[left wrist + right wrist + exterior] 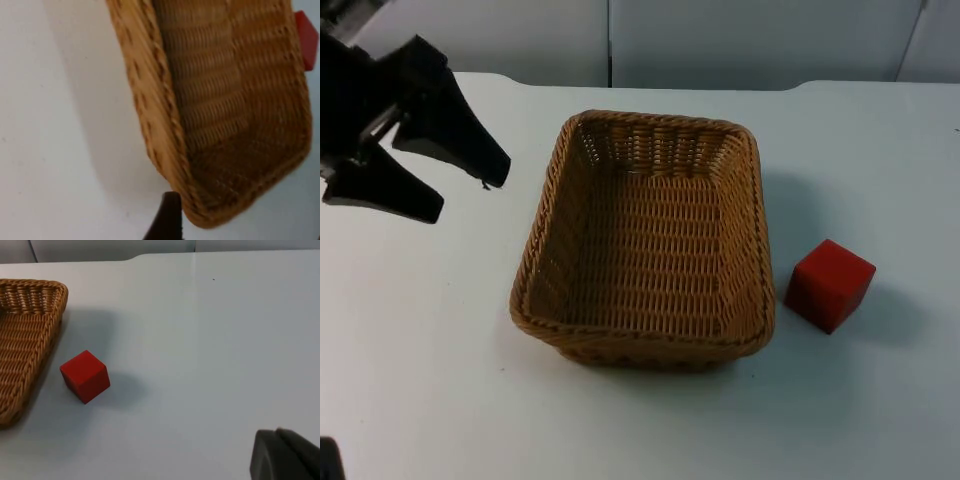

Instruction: Pick up the basket with the left hand and place the cube into the basket with the right hand.

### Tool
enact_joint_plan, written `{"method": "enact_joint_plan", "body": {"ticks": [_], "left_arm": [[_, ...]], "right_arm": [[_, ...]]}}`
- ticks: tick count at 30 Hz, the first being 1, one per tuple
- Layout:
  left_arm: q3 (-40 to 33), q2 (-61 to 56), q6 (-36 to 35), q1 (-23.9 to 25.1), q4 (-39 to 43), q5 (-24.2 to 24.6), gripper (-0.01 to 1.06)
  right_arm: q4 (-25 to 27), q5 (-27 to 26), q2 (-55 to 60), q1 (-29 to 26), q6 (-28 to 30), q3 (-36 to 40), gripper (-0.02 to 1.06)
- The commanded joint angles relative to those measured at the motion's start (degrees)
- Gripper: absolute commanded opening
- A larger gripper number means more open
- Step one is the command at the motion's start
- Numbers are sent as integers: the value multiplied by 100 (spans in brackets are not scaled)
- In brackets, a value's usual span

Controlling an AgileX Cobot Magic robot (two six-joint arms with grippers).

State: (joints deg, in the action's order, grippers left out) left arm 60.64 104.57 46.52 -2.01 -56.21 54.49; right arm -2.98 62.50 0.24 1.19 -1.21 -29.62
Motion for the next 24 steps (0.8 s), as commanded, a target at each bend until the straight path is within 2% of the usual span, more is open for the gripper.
{"method": "enact_joint_plan", "body": {"ticks": [1, 2, 6, 9, 15, 20, 22, 23, 24], "left_arm": [[308, 393, -6, -45, 28, -65, 76], [608, 698, -6, -45, 28, -77, 76], [1053, 1161, -6, -113, 186, -114, 76], [1592, 1606, -81, -422, 640, -299, 76], [2043, 2081, -135, -788, 586, -513, 76], [2176, 2280, -149, -836, 535, -648, 75], [2217, 2446, -232, -836, 546, -834, 67], [2217, 2511, -233, -836, 546, -985, 57], [2217, 2640, -304, -836, 546, -1128, 36]], "right_arm": [[31, -74, -24, -39, 24, 47, 0], [31, -74, -24, -39, 24, 47, 0], [31, -74, -24, -39, 24, 47, 0], [31, -74, -24, -39, 24, 47, 0], [31, -74, -24, -39, 24, 47, 0], [31, -74, -24, -39, 24, 47, 0], [31, -74, -24, -39, 24, 47, 0], [31, -74, -24, -39, 24, 47, 0], [31, -74, -24, -39, 24, 47, 0]]}}
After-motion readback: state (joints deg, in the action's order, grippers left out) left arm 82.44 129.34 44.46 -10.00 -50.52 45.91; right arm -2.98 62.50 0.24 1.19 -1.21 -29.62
